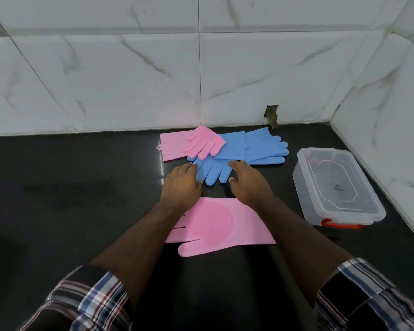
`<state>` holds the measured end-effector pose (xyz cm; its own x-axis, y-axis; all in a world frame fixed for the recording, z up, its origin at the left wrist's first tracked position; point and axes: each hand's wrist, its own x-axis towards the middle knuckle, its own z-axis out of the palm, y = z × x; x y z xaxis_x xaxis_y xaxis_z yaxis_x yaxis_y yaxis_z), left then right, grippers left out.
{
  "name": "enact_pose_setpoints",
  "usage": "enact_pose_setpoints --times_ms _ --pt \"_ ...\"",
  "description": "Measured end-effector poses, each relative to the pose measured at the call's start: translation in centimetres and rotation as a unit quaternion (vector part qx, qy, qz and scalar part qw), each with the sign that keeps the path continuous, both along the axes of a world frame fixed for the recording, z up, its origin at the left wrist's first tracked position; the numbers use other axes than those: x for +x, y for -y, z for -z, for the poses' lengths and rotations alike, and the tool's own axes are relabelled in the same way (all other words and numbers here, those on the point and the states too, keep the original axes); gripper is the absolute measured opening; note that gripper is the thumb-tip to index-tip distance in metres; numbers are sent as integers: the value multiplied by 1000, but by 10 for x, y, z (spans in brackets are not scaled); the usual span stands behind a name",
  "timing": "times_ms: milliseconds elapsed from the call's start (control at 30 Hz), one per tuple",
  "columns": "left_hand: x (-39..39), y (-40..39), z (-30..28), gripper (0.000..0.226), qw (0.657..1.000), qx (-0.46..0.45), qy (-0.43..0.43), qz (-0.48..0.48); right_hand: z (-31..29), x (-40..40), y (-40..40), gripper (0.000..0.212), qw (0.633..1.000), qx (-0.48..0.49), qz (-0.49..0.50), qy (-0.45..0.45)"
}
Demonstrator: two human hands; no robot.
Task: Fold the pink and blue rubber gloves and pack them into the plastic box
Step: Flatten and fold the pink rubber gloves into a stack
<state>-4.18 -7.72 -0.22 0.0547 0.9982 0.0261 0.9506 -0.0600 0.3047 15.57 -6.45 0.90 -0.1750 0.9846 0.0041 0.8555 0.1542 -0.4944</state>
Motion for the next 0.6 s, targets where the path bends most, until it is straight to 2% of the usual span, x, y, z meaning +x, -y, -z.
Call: enact_pose_setpoints --times_ms 167,400,500,600 --pt "0 -25 -3 49 1000 -7 7 4 -4 -8 -41 53 991 18 -90 97" --pt "0 -34 -2 46 999 3 34 -2 -11 -24 -69 53 964 10 -132 231" --pt "-3 -37 -3 44 999 12 48 -5 -9 -26 -74 59 958 -13 -140 248" --pt "-5 -37 -8 43 997 21 72 -19 -6 -28 -77 65 969 -23 -134 206"
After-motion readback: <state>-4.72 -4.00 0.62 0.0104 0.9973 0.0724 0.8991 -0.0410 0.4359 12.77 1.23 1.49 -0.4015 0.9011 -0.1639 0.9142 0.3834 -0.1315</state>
